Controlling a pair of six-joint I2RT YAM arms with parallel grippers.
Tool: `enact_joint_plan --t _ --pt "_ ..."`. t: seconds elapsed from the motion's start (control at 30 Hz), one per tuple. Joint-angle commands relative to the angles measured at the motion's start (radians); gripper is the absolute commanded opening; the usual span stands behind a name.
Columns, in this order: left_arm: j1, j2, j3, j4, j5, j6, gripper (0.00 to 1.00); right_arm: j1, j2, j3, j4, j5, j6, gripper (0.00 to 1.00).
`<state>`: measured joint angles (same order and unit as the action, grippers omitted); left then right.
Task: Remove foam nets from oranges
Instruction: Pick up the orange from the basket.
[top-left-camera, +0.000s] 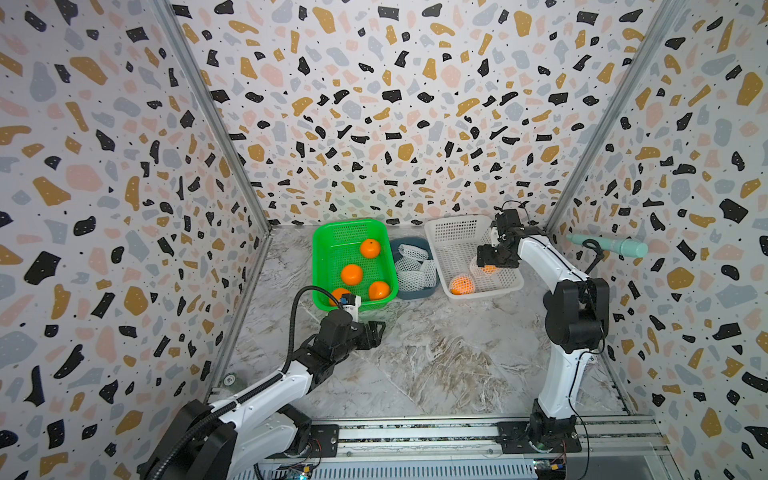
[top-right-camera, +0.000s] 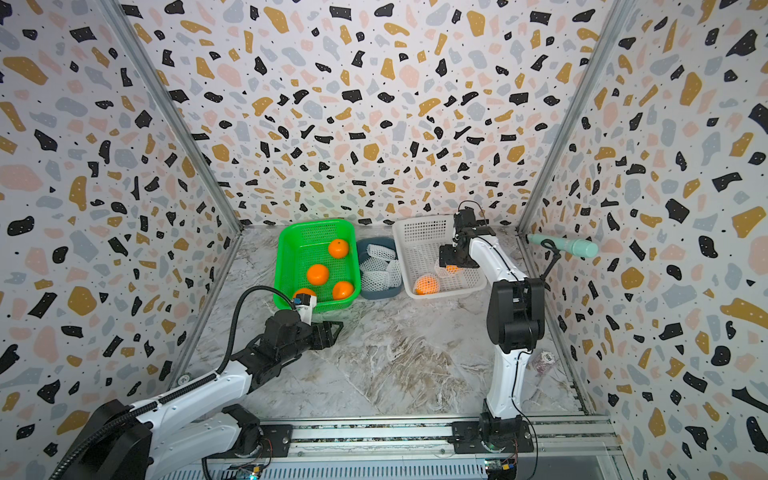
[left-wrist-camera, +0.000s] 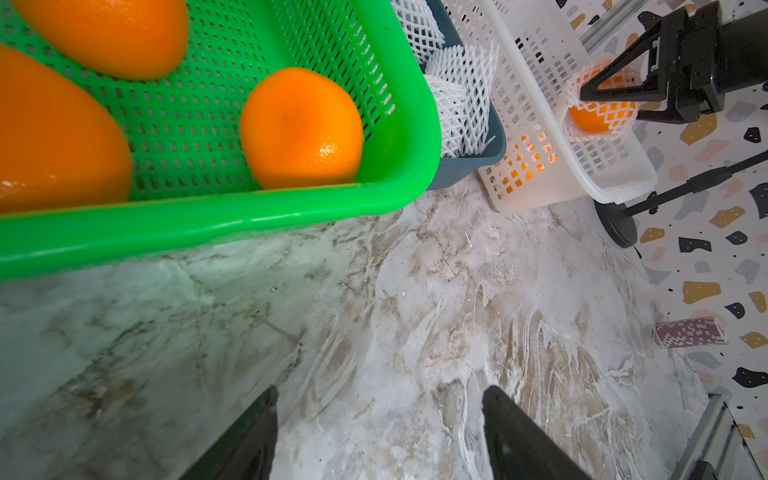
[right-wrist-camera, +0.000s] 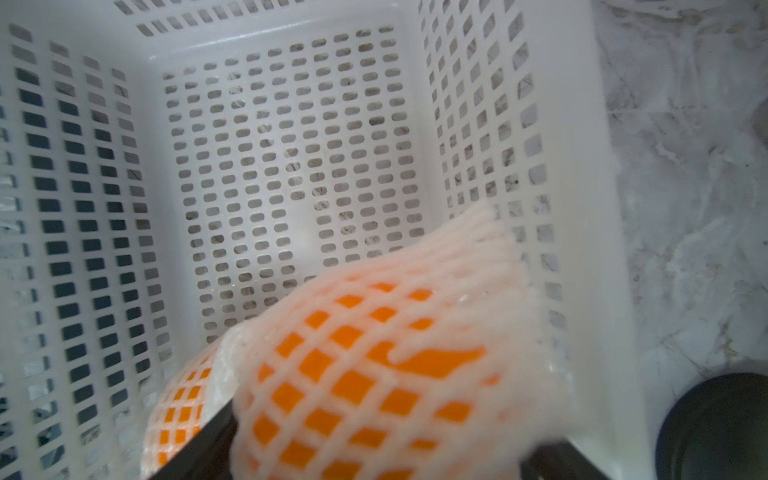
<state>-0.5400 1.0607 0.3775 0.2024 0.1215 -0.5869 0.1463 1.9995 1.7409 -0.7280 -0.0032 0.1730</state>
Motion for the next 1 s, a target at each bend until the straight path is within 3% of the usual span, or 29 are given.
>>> enact_joint_plan --t 0.0,0.53,0.97 --pt "-0.005 -0.005 0.015 0.014 0.0 0.015 0.78 0.006 -0.072 0.044 -0.024 0.011 -0.015 0.83" --pt "-0.005 0.004 0.021 0.023 0.004 0.014 0.78 0.029 -0.121 0.074 -0.05 0.001 -0.036 0.83" --pt "-0.005 -0.006 0.024 0.025 0.006 0.015 0.78 0.206 -0.254 -0.025 -0.037 0.008 -0.029 0.83"
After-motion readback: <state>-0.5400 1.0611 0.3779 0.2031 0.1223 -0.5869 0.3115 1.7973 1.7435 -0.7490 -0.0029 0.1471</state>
